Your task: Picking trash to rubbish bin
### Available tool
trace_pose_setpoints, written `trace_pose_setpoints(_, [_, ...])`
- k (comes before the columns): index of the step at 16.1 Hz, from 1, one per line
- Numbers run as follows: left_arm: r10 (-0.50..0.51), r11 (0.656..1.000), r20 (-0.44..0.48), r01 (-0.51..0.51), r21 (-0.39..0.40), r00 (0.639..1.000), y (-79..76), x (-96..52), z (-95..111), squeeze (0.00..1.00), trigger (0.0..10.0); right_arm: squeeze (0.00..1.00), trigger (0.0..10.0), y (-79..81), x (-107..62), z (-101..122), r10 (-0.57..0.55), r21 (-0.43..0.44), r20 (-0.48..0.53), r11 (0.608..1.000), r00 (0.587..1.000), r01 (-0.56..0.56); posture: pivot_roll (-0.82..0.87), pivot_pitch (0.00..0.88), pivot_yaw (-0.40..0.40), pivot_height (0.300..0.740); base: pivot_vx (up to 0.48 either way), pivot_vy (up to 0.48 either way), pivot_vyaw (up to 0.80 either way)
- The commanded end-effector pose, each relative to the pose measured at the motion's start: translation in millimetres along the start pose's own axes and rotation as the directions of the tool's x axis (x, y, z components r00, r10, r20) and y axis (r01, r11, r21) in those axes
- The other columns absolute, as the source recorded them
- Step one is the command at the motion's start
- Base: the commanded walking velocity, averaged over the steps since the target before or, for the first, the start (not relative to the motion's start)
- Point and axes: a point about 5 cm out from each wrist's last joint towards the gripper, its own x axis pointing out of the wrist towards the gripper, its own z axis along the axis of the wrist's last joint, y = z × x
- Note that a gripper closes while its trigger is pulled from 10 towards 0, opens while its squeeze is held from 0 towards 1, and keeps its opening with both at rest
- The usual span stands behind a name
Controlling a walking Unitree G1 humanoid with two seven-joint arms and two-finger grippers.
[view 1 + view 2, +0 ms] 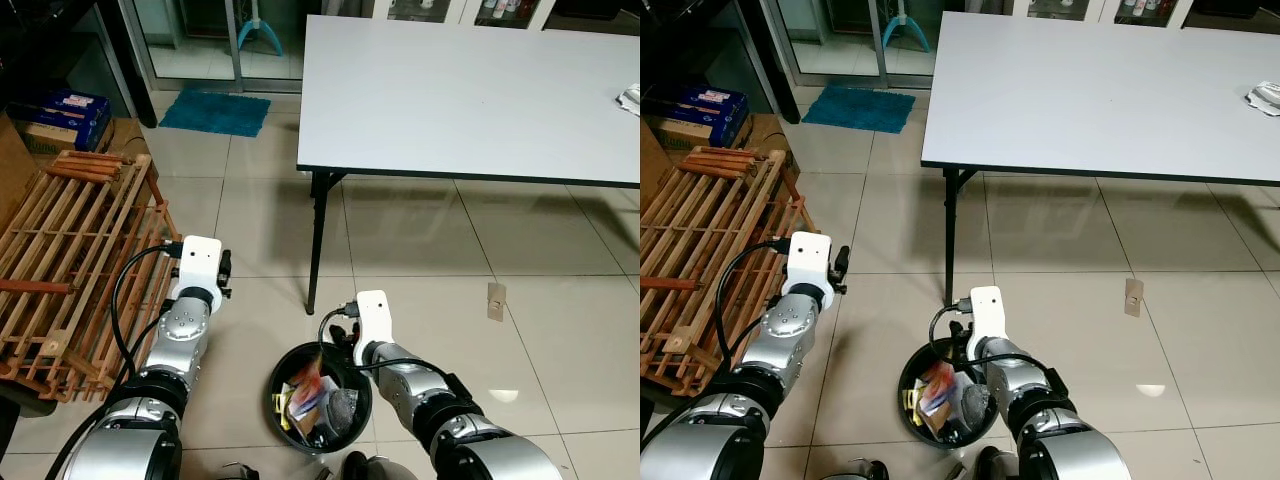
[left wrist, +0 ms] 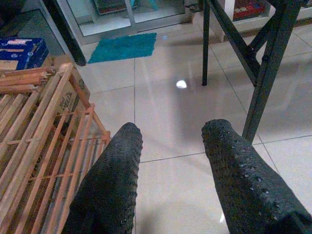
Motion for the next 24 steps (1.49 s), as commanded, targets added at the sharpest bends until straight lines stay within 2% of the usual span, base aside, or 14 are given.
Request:
trace_pose_setpoints(1, [0.003, 1.000, 0.010, -0.003, 0.007, 1.000, -2.0, 0.6, 3, 0.00, 10.0, 1.00, 10.0, -0.9, 0.3, 1, -0.003, 0.011, 0.002, 1.000, 1.000, 0.003, 0.02, 0.096, -0.059, 0.740, 0.000, 0.000, 0.00])
trace_pose_setpoints(2, [0.003, 1.000, 0.010, -0.003, 0.007, 1.000, -2.0, 0.7, 3, 0.00, 10.0, 0.90, 10.0, -1.1, 0.3, 2, -0.004, 0.004, 0.001, 1.000, 1.000, 0.004, 0.01, 0.096, -0.059, 0.740, 0.000, 0.000, 0.00])
trace_pose_setpoints(3, [0.002, 1.000, 0.009, -0.002, 0.008, 1.000, -2.4, 0.8, 3, 0.00, 10.0, 0.00, 10.0, -1.9, 0.2, 2, -0.010, -0.004, -0.002, 1.000, 1.000, 0.010, 0.01, 0.096, -0.059, 0.740, 0.000, 0.000, 0.00])
trace_pose_setpoints(7, [-0.010, 1.000, 0.010, 0.010, 0.007, 1.000, -6.4, 0.1, 2, 0.00, 10.0, 0.00, 10.0, -7.5, -0.4, 6, -0.036, 0.010, 0.023, 0.999, 0.999, 0.035, 0.01, 0.096, -0.057, 0.740, 0.000, 0.000, 0.00])
trace_pose_setpoints(10, [-0.030, 0.999, 0.040, 0.031, -0.022, 0.999, -14.2, -1.4, 4, 0.00, 10.0, 0.00, 10.0, -25.7, -3.9, 40, -0.102, -0.013, 0.183, 0.994, 0.978, 0.106, -0.01, 0.088, -0.056, 0.740, 0.000, 0.000, 0.00])
trace_pose_setpoints(11, [-0.032, 0.999, 0.048, 0.033, -0.025, 0.998, -15.2, -1.2, 6, 0.00, 10.0, 0.00, 10.0, -28.3, -4.9, 45, -0.109, -0.018, 0.209, 0.993, 0.972, 0.116, -0.01, 0.088, -0.056, 0.740, 0.000, 0.000, 0.00])
trace_pose_setpoints(13, [-0.036, 0.998, 0.103, 0.040, -0.040, 0.994, -19.0, 0.0, 17, 0.00, 10.0, 0.00, 10.0, -43.7, -15.0, 78, -0.155, -0.022, 0.383, 0.984, 0.911, 0.177, -0.02, 0.085, -0.054, 0.740, 0.000, 0.000, 0.00])
trace_pose_setpoints(14, [-0.036, 0.998, 0.112, 0.041, -0.044, 0.993, -19.4, 0.1, 18, 0.00, 10.0, 0.00, 10.0, -46.0, -17.1, 83, -0.161, -0.017, 0.409, 0.983, 0.898, 0.184, -0.02, 0.085, -0.054, 0.740, 0.000, 0.000, 0.00])
trace_pose_setpoints(16, [-0.043, 0.997, 0.173, 0.053, -0.052, 0.984, -22.7, -0.3, 30, 0.00, 10.0, 0.00, 10.0, -60.1, -34.7, 113, -0.207, 0.035, 0.566, 0.973, 0.798, 0.227, -0.01, 0.084, -0.053, 0.740, 0.000, 0.000, 0.00])
trace_pose_setpoints(17, [-0.038, 0.997, 0.195, 0.050, -0.055, 0.980, -22.6, -0.4, 34, 0.00, 10.0, 0.00, 10.0, -64.2, -42.1, 122, -0.221, 0.048, 0.611, 0.969, 0.760, 0.243, -0.01, 0.082, -0.053, 0.740, 0.000, 0.000, 0.00])
trace_pose_setpoints(18, [-0.031, 0.998, 0.213, 0.043, -0.054, 0.977, -22.1, -0.5, 38, 0.00, 10.0, 0.00, 10.0, -66.8, -48.9, 130, -0.230, 0.054, 0.646, 0.965, 0.728, 0.257, -0.01, 0.082, -0.053, 0.740, 0.000, 0.000, 0.00])
trace_pose_setpoints(20, [-0.033, 0.998, 0.229, 0.044, -0.043, 0.973, -22.1, -0.9, 41, 0.00, 10.0, 0.00, 10.0, -68.2, -57.4, 139, -0.241, 0.061, 0.683, 0.959, 0.690, 0.275, -0.01, 0.078, -0.050, 0.740, 0.000, 0.000, 0.00])
trace_pose_setpoints(22, [-0.037, 0.998, 0.250, 0.048, -0.038, 0.968, -22.9, -2.4, 45, 0.00, 10.0, 0.00, 10.0, -66.8, -67.5, 147, -0.243, 0.072, 0.715, 0.958, 0.656, 0.277, -0.01, 0.072, -0.046, 0.740, 0.000, 0.000, 0.00])
trace_pose_setpoints(24, [-0.040, 0.997, 0.268, 0.057, -0.053, 0.963, -25.3, -4.4, 48, 0.00, 10.0, 0.00, 10.0, -65.7, -75.0, 151, -0.246, 0.072, 0.729, 0.956, 0.639, 0.285, -0.02, 0.068, -0.045, 0.740, 0.000, 0.000, 0.00])
